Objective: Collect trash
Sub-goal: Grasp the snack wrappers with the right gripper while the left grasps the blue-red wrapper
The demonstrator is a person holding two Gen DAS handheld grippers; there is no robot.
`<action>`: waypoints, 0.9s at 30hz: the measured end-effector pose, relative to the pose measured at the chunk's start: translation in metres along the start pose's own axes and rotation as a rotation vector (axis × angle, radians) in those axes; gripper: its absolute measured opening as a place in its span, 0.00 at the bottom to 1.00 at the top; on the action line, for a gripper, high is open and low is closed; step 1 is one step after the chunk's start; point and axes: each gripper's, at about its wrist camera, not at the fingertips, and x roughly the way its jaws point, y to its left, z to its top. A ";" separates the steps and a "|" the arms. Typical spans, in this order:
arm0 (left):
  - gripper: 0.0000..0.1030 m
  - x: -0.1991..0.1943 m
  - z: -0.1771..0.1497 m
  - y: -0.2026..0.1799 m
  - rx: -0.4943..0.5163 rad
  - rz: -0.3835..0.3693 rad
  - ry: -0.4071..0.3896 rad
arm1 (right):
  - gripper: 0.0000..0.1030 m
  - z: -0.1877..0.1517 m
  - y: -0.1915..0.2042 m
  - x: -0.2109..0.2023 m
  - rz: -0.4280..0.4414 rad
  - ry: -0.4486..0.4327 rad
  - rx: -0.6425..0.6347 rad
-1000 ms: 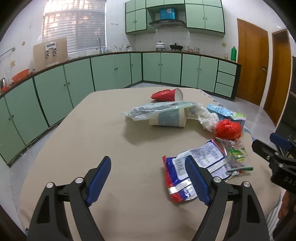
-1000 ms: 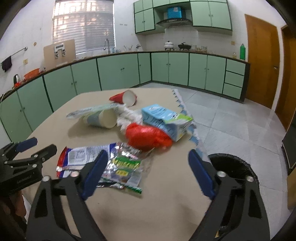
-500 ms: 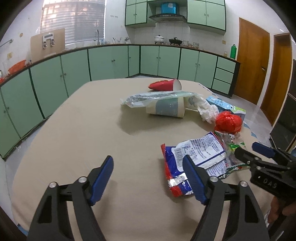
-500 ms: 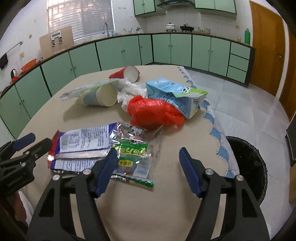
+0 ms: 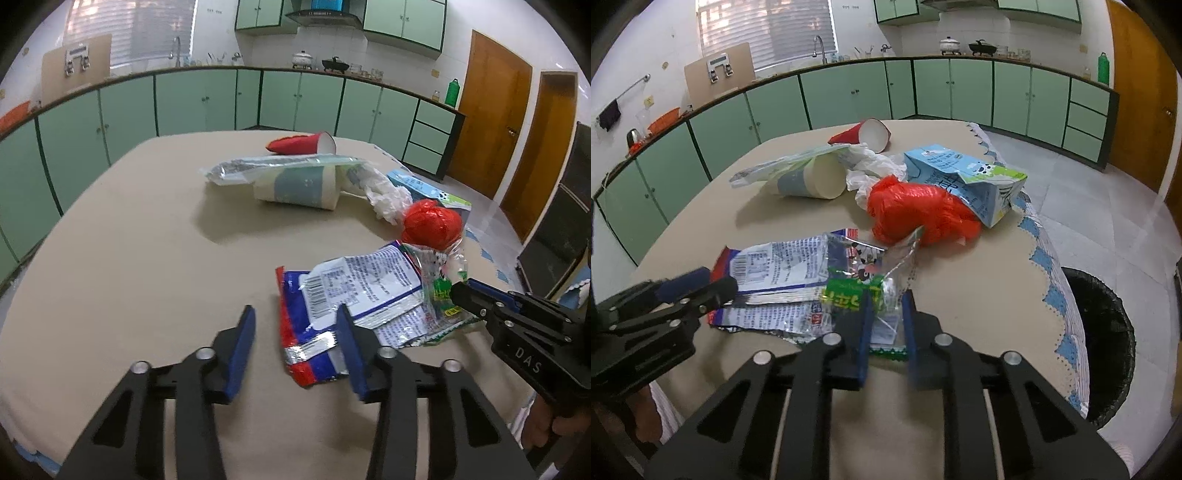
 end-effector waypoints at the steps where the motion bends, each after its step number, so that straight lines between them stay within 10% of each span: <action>1: 0.32 0.000 0.000 0.000 -0.003 -0.006 0.003 | 0.11 0.000 0.000 -0.002 0.001 -0.005 -0.003; 9: 0.20 -0.004 0.001 0.002 -0.009 -0.006 0.000 | 0.04 0.006 0.000 -0.012 0.011 -0.029 -0.014; 13: 0.51 -0.009 0.000 0.008 -0.025 0.009 -0.017 | 0.04 0.004 0.001 -0.007 0.010 -0.013 -0.010; 20: 0.55 0.000 0.002 0.006 -0.040 -0.036 0.014 | 0.04 0.001 -0.001 0.000 0.009 0.008 -0.010; 24: 0.54 0.003 0.001 0.004 -0.044 -0.064 0.021 | 0.03 0.001 -0.002 0.003 0.015 0.015 -0.006; 27: 0.31 0.005 0.002 0.004 -0.057 -0.093 0.029 | 0.03 0.000 -0.001 0.006 0.016 0.020 -0.009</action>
